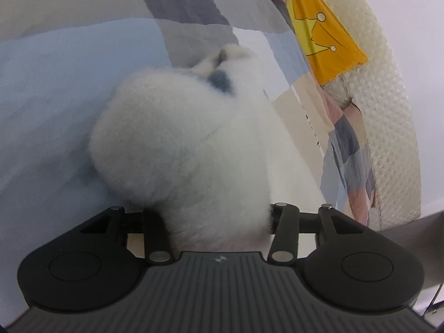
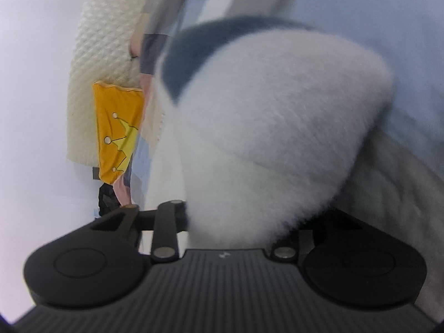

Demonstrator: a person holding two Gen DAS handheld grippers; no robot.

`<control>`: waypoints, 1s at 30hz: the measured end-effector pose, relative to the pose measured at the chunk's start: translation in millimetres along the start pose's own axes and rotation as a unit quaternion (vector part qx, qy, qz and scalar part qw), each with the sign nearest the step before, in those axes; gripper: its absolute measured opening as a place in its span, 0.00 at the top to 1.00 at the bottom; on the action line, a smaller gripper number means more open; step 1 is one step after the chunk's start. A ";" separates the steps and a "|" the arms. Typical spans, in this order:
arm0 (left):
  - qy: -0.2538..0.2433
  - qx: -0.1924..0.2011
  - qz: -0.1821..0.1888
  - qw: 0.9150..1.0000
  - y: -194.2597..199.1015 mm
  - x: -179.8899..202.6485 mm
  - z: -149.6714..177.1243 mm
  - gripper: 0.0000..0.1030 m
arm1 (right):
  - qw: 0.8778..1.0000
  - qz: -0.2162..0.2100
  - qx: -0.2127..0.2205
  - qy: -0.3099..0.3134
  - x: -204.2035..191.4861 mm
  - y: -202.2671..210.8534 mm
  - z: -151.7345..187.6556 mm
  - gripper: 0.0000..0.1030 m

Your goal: Fold large clothes

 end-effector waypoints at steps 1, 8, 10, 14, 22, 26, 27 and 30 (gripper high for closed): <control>0.001 -0.001 0.002 1.000 3.0 0.4 -1.1 0.53 | 1.000 -0.001 0.005 0.005 -3.0 3.3 0.8 0.63; -0.008 -0.007 0.013 1.000 31.7 20.3 -2.4 0.57 | 0.998 -0.024 0.020 0.051 -10.0 39.9 5.3 0.66; -0.006 -0.017 0.019 1.000 40.0 28.1 -0.5 0.57 | 0.997 -0.030 0.026 0.060 -12.9 53.5 2.8 0.66; -0.012 -0.027 0.034 0.999 52.4 52.0 3.1 0.57 | 0.995 -0.050 0.045 0.070 -27.2 79.5 -6.2 0.66; -0.041 -0.051 0.043 0.997 43.7 128.0 0.7 0.57 | 0.993 -0.070 0.072 0.070 -44.4 119.5 -36.8 0.66; -0.054 -0.069 0.048 0.995 20.1 174.9 3.2 0.57 | 0.992 -0.076 0.084 0.058 -50.5 129.6 -69.6 0.66; -0.052 -0.072 0.048 0.995 12.2 184.7 4.5 0.57 | 0.992 -0.077 0.089 0.055 -53.7 130.1 -77.9 0.66; -0.045 -0.082 0.044 0.995 -18.5 213.9 8.1 0.57 | 0.991 -0.075 0.103 0.050 -65.3 127.3 -104.1 0.66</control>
Point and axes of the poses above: each gripper's, at about its wrist camera, not at the fingertips, and y roughly against the way its jaws point, x to its right, z to its underside, the point moved 5 cm from there along -y, roughly the way its jaws point, and after that the axes turned 14 degrees about z, right-handed, at the moved point
